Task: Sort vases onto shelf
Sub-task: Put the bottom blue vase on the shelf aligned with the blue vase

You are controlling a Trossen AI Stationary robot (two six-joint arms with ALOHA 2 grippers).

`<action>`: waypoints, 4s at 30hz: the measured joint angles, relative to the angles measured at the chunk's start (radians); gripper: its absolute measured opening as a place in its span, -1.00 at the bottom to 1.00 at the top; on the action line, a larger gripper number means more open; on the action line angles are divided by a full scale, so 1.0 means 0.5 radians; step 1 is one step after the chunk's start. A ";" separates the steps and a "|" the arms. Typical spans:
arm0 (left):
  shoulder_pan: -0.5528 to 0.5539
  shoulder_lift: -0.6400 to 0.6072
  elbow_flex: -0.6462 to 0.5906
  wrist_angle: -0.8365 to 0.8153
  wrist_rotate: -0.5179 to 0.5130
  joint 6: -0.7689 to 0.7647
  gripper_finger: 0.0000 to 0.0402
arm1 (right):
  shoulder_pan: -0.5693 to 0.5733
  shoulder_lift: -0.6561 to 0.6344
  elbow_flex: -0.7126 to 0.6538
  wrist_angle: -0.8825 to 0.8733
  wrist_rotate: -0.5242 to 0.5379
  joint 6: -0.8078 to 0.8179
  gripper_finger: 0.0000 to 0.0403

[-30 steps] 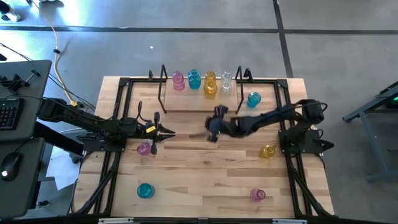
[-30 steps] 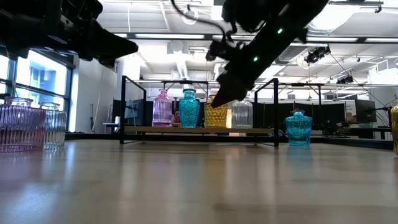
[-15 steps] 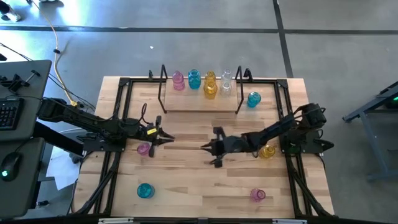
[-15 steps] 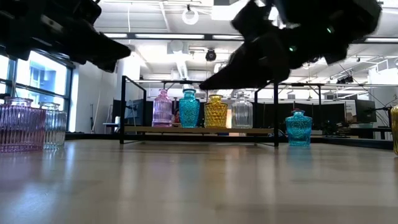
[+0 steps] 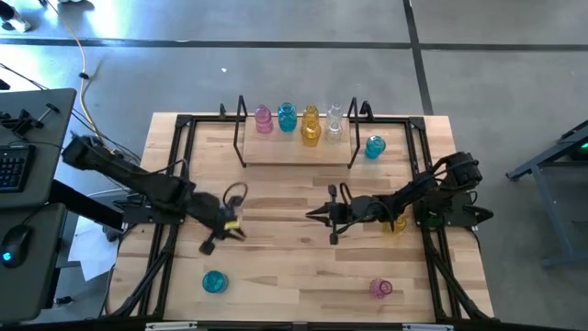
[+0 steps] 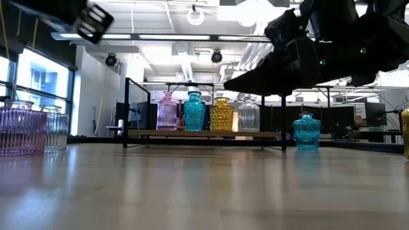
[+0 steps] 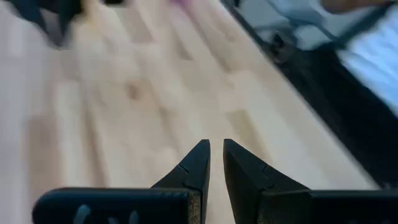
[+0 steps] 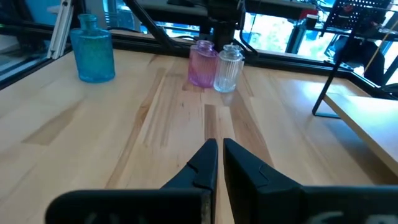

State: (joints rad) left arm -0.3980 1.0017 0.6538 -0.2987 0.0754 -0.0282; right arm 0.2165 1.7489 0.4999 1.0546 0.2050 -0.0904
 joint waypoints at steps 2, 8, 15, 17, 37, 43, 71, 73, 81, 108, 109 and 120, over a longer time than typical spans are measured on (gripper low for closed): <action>-0.125 0.039 0.130 -0.216 0.011 -0.146 -0.83 | 0.000 0.000 0.000 0.006 0.000 -0.014 -0.92; -0.465 0.193 0.332 -0.589 0.081 -0.660 -0.83 | -0.005 0.000 0.000 0.008 0.028 -0.030 -0.92; -0.676 0.416 0.397 -0.750 -0.069 -0.946 -0.80 | -0.005 0.000 0.000 0.008 0.062 -0.028 -0.92; -0.710 0.478 0.418 -0.795 -0.075 -0.969 -0.76 | -0.005 0.000 0.000 0.008 0.062 -0.029 -0.92; -0.754 0.667 0.632 -1.010 0.003 -1.043 -0.29 | -0.005 0.001 0.001 0.002 0.062 -0.023 -0.92; -0.754 0.668 0.589 -0.997 0.016 -1.085 -0.29 | -0.005 0.001 0.002 -0.006 0.062 -0.023 -0.92; -0.762 0.897 0.628 -0.863 0.247 -1.091 -0.33 | -0.005 0.002 0.002 -0.011 0.063 -0.026 -0.92; -0.761 0.899 0.648 -0.882 0.241 -1.071 -0.40 | -0.005 0.002 0.002 -0.008 0.063 -0.028 -0.92; -0.649 0.894 0.784 -1.078 0.125 -0.822 -0.91 | -0.005 0.002 0.002 -0.007 0.063 -0.029 -0.92; 1.000 1.103 1.715 -1.619 -0.134 -0.035 -0.96 | -0.005 0.002 0.002 -0.030 0.063 -0.027 -0.92; 1.069 1.164 1.791 -1.649 -0.136 0.007 -0.96 | -0.005 0.002 0.002 -0.036 0.063 -0.025 -0.92; 1.529 1.735 2.485 -1.833 -0.141 0.278 -0.96 | -0.005 0.002 0.002 -0.047 0.063 -0.023 -0.92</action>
State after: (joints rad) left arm 0.3666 1.8692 1.8963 -1.2153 0.0047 0.1110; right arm 0.2138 1.7496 0.5011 1.0309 0.2363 -0.1020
